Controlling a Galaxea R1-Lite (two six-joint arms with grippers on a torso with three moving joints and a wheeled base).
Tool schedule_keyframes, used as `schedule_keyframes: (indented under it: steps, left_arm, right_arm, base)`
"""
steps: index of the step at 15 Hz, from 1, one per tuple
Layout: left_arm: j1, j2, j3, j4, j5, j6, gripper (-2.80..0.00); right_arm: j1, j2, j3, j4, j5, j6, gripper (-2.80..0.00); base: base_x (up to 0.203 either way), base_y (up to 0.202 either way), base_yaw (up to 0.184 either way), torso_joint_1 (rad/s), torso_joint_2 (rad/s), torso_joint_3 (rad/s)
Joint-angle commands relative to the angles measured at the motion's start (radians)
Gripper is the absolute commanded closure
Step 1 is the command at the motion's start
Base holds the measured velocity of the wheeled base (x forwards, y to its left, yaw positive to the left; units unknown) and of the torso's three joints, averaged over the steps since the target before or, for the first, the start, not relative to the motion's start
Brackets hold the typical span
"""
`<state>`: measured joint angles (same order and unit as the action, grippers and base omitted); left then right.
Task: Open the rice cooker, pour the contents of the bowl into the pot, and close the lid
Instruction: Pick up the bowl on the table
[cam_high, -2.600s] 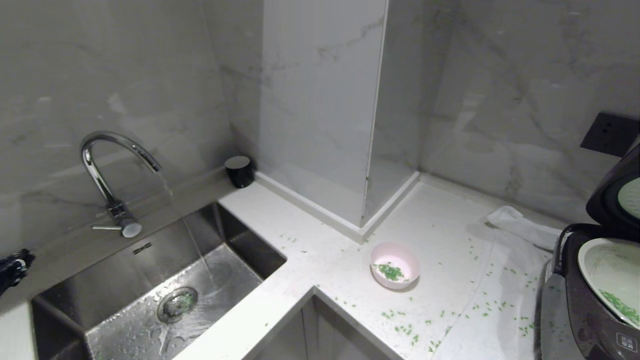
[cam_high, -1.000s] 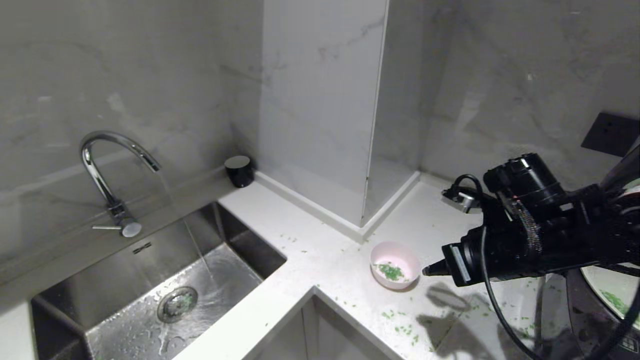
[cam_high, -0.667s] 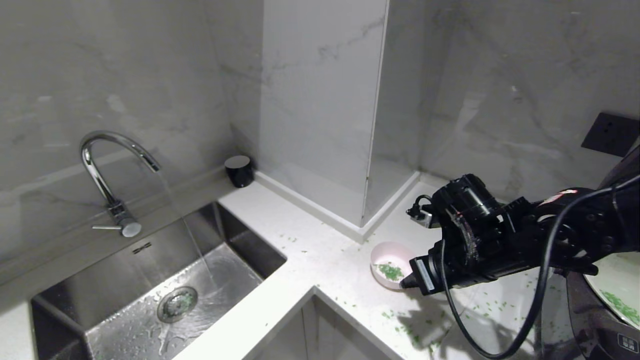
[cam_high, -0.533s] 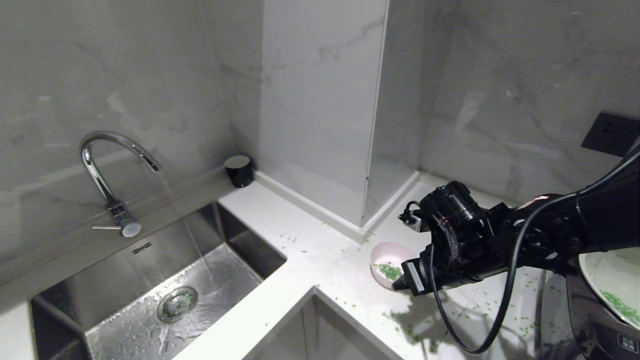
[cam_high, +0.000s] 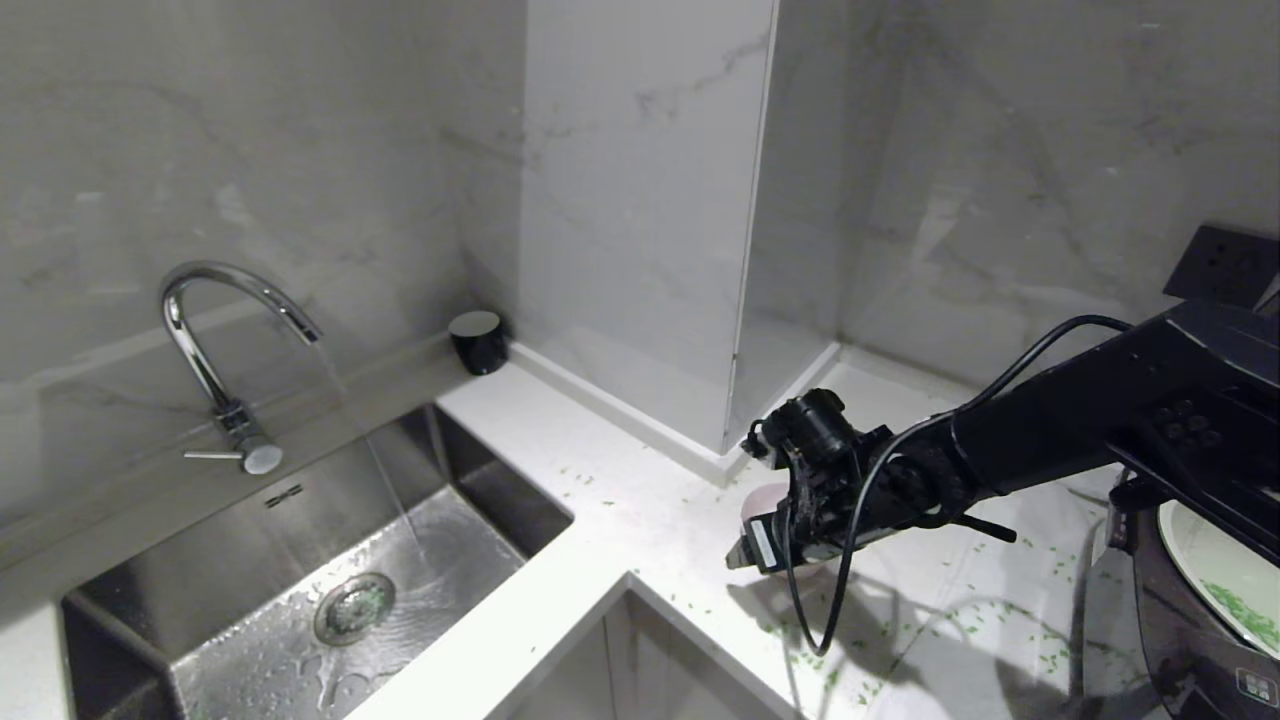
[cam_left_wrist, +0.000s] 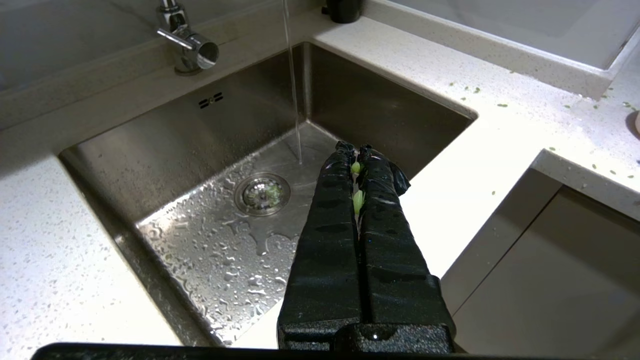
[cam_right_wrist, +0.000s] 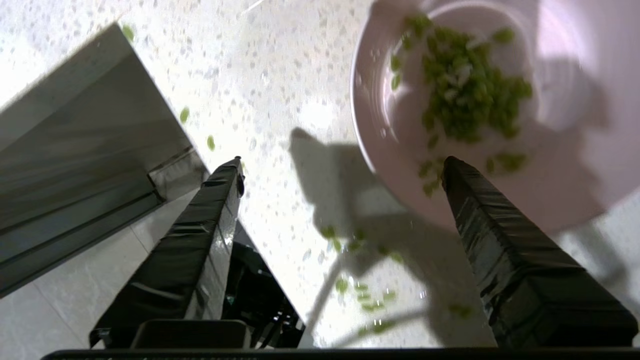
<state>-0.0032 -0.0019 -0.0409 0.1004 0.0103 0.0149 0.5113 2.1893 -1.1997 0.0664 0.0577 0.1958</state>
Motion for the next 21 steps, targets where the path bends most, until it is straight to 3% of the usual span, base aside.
schedule_keyframes:
  steps: [1, 11, 21]
  left_arm:
    - [0.000, 0.000, -0.001, 0.001, 0.000, 0.000, 0.00]
    - [0.000, 0.000, -0.001, 0.001, 0.005, -0.003, 0.00]
    - [0.000, 0.000, -0.001, 0.001, 0.005, -0.003, 0.00]
  right_arm:
    - [0.000, 0.078, -0.066, 0.001, -0.004, 0.001, -2.80]
    - [0.022, 0.194, -0.242, 0.005, 0.002, 0.048, -2.80]
    - [0.071, 0.185, -0.318, 0.068, 0.026, 0.102, -2.80]
  base:
    - [0.000, 0.000, 0.000, 0.000, 0.00, 0.000]
    - [0.000, 0.000, 0.000, 0.000, 0.00, 0.000]
    - [0.000, 0.000, 0.000, 0.000, 0.00, 0.000]
